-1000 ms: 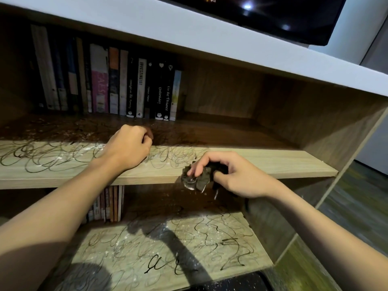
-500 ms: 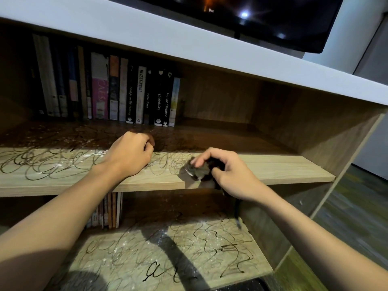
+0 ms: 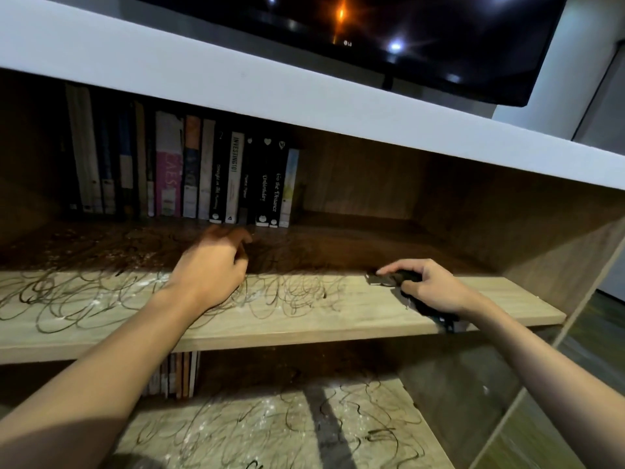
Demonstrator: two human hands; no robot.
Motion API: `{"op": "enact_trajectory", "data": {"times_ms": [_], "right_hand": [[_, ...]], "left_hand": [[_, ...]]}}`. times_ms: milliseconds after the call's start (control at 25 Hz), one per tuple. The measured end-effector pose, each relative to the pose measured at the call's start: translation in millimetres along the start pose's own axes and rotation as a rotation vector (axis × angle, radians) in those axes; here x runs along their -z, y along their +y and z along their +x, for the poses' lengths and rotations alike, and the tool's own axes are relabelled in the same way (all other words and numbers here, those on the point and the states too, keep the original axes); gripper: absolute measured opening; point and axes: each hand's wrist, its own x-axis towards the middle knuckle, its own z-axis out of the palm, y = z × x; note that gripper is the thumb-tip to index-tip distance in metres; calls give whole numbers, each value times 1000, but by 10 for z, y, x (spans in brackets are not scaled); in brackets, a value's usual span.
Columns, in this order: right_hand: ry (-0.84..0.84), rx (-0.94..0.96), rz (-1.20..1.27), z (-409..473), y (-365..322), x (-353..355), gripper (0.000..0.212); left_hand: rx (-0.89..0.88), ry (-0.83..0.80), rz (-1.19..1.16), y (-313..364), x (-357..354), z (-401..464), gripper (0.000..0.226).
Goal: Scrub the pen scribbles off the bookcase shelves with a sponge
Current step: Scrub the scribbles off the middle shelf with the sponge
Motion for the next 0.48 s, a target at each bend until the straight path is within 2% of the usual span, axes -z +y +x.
{"op": "enact_trajectory", "data": {"times_ms": [80,160,240,320,400,480], "right_hand": [[61,-164,-183,343,130,25,23],[61,-284,-382,729,95,-101,33],[47,-193,-382,965,-49,-297,40],[-9,-72,-406,986,-173,-422,42],[-12,8,-372,759,-141,-422,36],[40,70,-306,561,8,-312,26]], "left_hand": [[2,0,4,-11,-23,18,36],[-5,18,0,-2,-24,20,35],[-36,33,30,-7,-16,60,33],[-168,28,143,-20,-20,156,32],[-304,71,234,-45,-59,282,31],[-295,125,218,-71,-87,373,34]]}}
